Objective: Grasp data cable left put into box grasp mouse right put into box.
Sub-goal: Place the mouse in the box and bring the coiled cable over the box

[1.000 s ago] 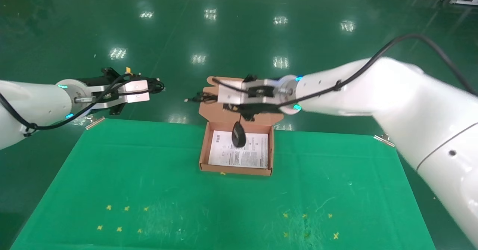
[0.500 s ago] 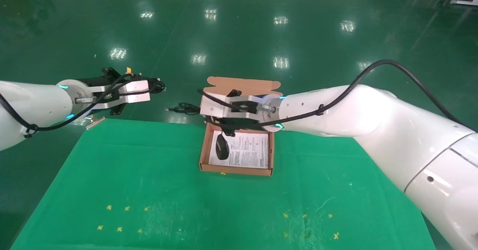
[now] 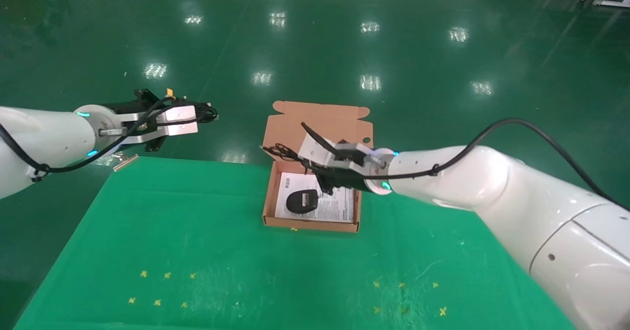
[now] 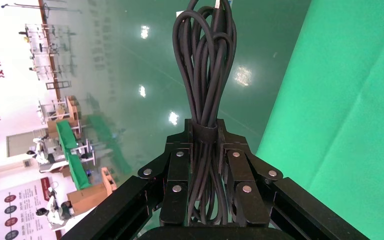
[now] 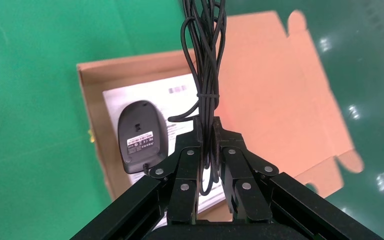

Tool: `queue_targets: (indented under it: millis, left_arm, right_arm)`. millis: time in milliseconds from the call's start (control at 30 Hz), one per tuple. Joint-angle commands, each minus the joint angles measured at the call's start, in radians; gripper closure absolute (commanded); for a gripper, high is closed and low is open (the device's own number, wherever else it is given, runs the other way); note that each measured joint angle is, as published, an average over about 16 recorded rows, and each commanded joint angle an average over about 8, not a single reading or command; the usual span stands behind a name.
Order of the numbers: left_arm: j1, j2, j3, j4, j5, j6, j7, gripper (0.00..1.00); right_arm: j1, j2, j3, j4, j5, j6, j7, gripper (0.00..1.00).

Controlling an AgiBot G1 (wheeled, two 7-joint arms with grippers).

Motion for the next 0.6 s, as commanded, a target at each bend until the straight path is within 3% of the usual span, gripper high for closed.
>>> queue_targets:
  millis: [33, 100, 133, 367, 400, 600]
  left_arm:
    - [0.000, 0.000, 0.000, 0.000, 0.000, 0.000, 0.000, 1.00]
    - [0.000, 0.000, 0.000, 0.000, 0.000, 0.000, 0.000, 1.00]
    - [0.000, 0.000, 0.000, 0.000, 0.000, 0.000, 0.000, 1.00]
    - [0.000, 0.000, 0.000, 0.000, 0.000, 0.001, 0.000, 1.00]
    - [0.000, 0.000, 0.000, 0.000, 0.000, 0.001, 0.000, 1.00]
    - [0.004, 0.004, 0.001, 0.002, -0.003, 0.002, 0.000, 1.00]
  right_arm:
    - [-0.009, 0.000, -0.012, -0.017, 0.014, 0.009, 0.013, 1.00]
    - [-0.015, -0.001, -0.028, -0.019, 0.022, 0.012, 0.021, 1.00]
    - [-0.018, -0.001, -0.036, -0.020, 0.025, 0.012, 0.025, 0.95]
    - [-0.022, -0.002, -0.079, -0.021, 0.035, 0.014, 0.043, 0.07]
    - [-0.022, -0.002, -0.081, -0.021, 0.036, 0.014, 0.043, 0.00]
    - [-0.023, 0.014, -0.086, -0.003, 0.040, 0.015, 0.046, 0.00]
